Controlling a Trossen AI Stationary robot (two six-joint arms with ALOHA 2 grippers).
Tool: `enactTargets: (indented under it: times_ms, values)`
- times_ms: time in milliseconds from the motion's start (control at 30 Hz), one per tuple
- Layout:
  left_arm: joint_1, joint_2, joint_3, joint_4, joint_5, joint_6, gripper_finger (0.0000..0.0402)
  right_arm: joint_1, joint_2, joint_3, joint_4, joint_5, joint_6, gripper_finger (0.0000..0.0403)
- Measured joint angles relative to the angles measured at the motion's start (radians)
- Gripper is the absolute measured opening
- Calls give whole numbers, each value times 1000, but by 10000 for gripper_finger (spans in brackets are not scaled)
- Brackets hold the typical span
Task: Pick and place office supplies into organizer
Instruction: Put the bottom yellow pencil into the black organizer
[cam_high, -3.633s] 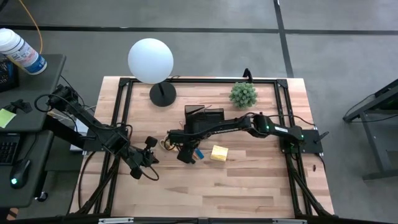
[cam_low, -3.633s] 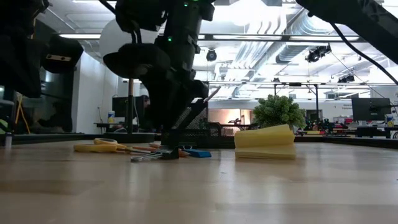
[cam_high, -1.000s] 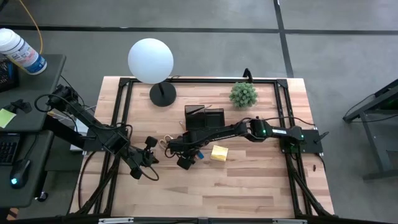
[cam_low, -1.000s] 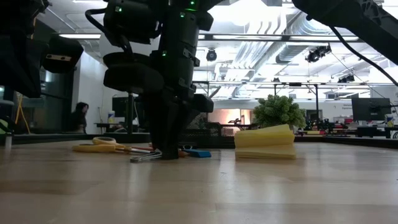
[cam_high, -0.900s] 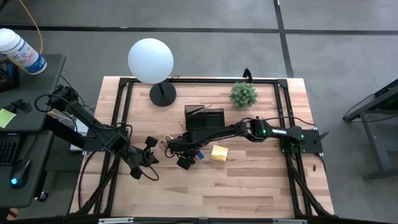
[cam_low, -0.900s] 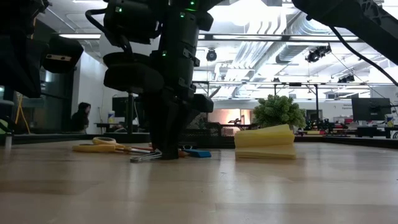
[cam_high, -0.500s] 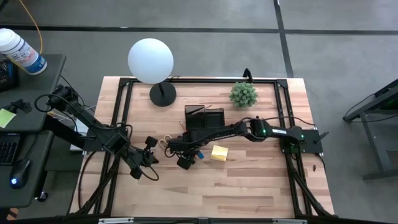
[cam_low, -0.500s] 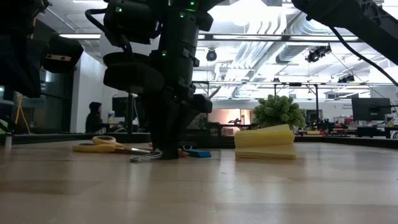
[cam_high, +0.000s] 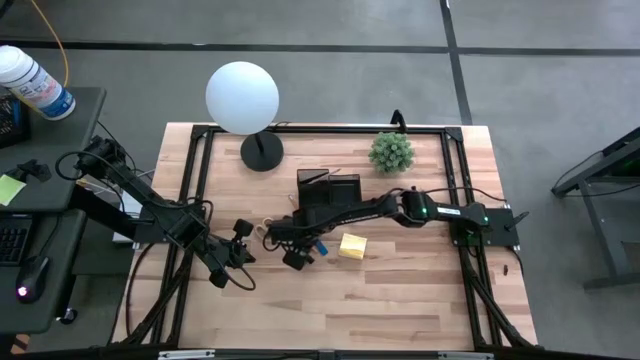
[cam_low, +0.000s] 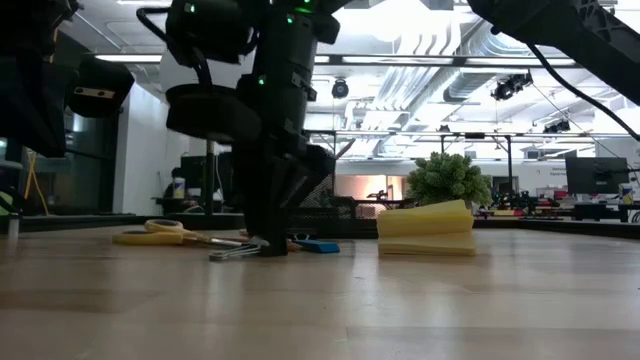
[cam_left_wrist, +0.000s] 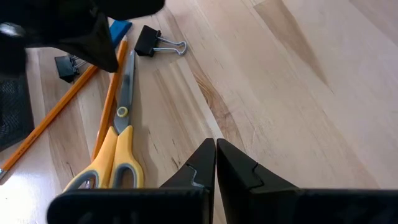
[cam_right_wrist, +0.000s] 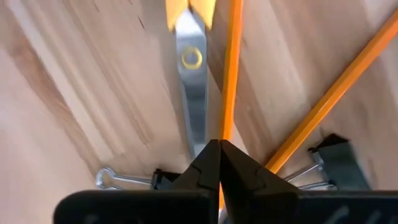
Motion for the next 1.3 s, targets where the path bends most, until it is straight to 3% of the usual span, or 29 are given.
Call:
enactTargets:
  times_ms: [333, 933, 1300]
  values:
    - [0, 0, 0, -7, 0, 0, 5, -8, 0, 49, -26, -10, 1, 9]
    - [0, 0, 0, -7, 0, 0, 5, -19, -1, 32, -60, -4, -14, 115]
    - [0, 0, 0, -6, 0, 0, 5, -17, 17, 31, -45, -6, -18, 109]
